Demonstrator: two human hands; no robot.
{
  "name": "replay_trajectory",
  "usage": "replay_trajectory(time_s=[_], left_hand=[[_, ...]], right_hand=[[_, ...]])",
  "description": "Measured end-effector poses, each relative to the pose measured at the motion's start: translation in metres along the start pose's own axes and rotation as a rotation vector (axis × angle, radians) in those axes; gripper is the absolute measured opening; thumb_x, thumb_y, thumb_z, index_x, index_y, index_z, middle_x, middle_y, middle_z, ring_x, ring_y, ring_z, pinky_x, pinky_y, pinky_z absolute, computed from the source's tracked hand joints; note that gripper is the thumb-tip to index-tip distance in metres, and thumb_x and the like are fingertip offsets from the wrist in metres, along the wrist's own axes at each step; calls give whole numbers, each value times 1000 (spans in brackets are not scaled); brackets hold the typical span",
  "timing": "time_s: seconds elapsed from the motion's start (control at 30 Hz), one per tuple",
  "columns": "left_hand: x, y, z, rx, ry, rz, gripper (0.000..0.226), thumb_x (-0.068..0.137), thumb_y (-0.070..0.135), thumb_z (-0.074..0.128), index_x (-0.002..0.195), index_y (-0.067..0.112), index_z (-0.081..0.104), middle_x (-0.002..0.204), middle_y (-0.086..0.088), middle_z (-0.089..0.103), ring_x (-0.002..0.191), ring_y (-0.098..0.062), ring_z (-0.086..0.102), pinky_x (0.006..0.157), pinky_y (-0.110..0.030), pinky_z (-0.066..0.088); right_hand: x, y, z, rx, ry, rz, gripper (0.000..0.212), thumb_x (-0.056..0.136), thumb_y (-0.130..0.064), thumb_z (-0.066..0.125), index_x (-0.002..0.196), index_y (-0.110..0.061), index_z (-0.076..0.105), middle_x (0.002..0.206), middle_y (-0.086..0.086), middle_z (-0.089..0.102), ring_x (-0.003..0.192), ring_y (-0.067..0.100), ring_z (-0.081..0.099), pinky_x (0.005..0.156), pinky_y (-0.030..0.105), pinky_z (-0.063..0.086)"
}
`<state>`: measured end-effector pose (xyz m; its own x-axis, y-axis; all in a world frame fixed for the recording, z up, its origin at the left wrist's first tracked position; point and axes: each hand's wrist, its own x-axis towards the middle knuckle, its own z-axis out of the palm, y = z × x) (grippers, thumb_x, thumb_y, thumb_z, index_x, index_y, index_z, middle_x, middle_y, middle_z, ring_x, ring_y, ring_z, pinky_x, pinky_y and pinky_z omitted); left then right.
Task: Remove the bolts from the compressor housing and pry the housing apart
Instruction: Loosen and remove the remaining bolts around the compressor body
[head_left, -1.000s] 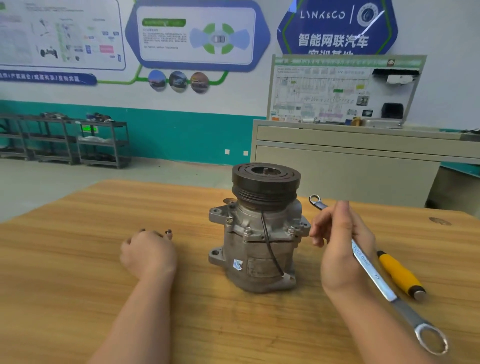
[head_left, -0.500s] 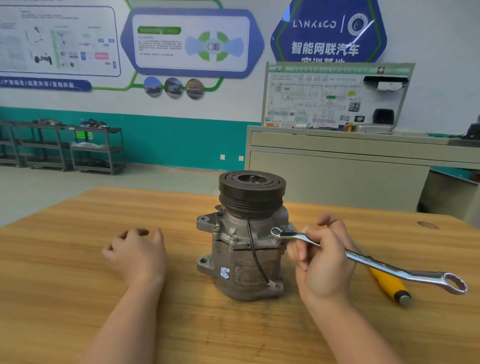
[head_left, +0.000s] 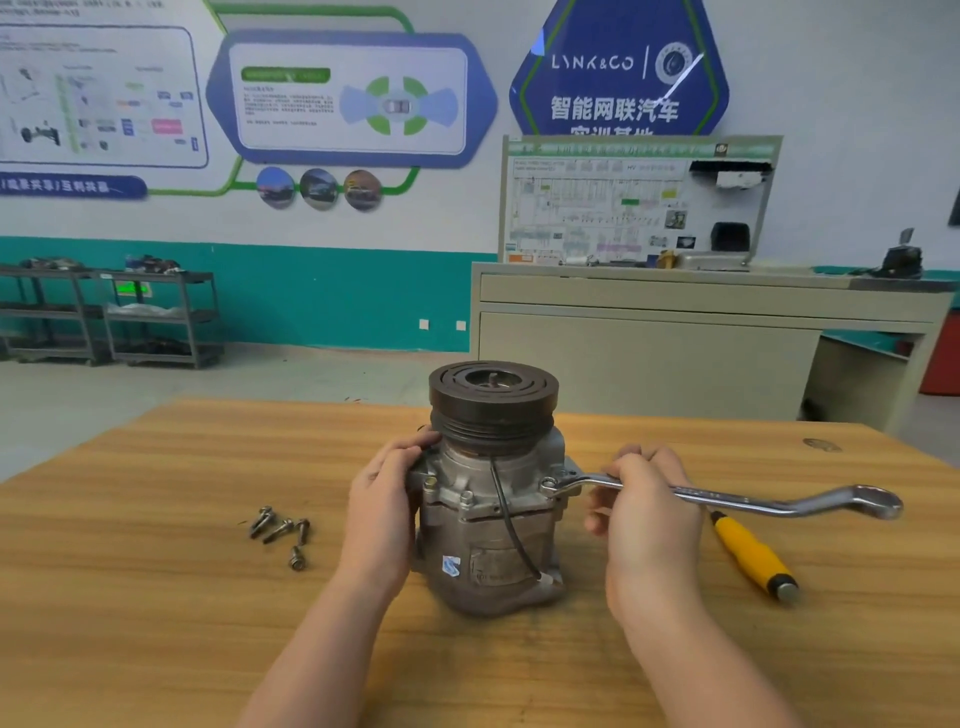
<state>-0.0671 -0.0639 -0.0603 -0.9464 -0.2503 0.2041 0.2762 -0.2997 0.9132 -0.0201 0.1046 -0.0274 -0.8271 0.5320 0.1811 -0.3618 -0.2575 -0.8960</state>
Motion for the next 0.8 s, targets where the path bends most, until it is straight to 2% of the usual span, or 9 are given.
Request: replay_trajectory(time_s=[0.07,0.17,0.23,0.3,0.4,0.5,0.6,0.7,0.8], left_hand=[[-11,2,6,38,78,24,43,99,13,41,87,31,78,107,2,74,112,-21,64,100,-52,49],[-31,6,12,54,171,69,41,100,12,43,86,30,76,110,9,72,113,-12,62,100,-45,50],[-48,6,15,92,199,131,34,101,14,45,91,31,72,124,13,65,119,-6,56,97,-28,47],[-65,4,19,149,207,181,28,102,17,46,99,35,68,132,21,56,124,2,49,93,-14,38],[-79,1,19,256,211,219,23,101,27,47,113,43,59,134,29,47,131,5,38,108,-23,33],[-75,4,12,365,165,182,53,100,34,49,149,36,32,150,20,34,137,2,27,115,-30,23],[-67,5,7,323,33,118,62,97,46,49,153,37,25,154,15,34,137,-3,30,113,-30,27],[-64,2,1,292,-47,129,77,79,65,47,150,40,30,149,17,40,136,-3,35,108,-28,32],[-63,-3,-2,261,-84,140,80,70,69,50,144,44,32,136,25,45,129,-2,42,97,-19,37]], right_hand=[[-2,-2,4,28,65,9,22,91,1,42,82,-18,50,66,-1,60,49,12,50,37,18,37],[-3,-1,7,190,148,-7,11,99,-13,49,90,-20,49,59,0,68,39,9,48,35,21,37],[-2,3,7,209,212,-38,11,99,-28,52,92,-21,47,64,1,71,38,9,50,35,20,38],[2,6,6,231,244,-22,14,102,-32,45,92,-23,42,69,4,72,39,9,52,37,19,40],[18,4,5,199,231,96,17,105,-24,32,90,-22,40,73,8,66,35,9,45,36,20,35],[36,14,1,-44,139,205,14,105,-18,32,103,-13,45,72,9,56,43,11,40,35,21,31],[33,35,-7,-231,-25,242,17,104,-14,34,112,-8,48,69,9,57,48,15,44,42,25,33],[29,32,-22,-40,-6,205,12,99,-2,37,99,-11,46,64,11,59,34,9,43,32,18,30],[30,10,-29,237,39,36,22,94,2,47,86,-17,40,62,12,63,37,13,52,34,18,38]])
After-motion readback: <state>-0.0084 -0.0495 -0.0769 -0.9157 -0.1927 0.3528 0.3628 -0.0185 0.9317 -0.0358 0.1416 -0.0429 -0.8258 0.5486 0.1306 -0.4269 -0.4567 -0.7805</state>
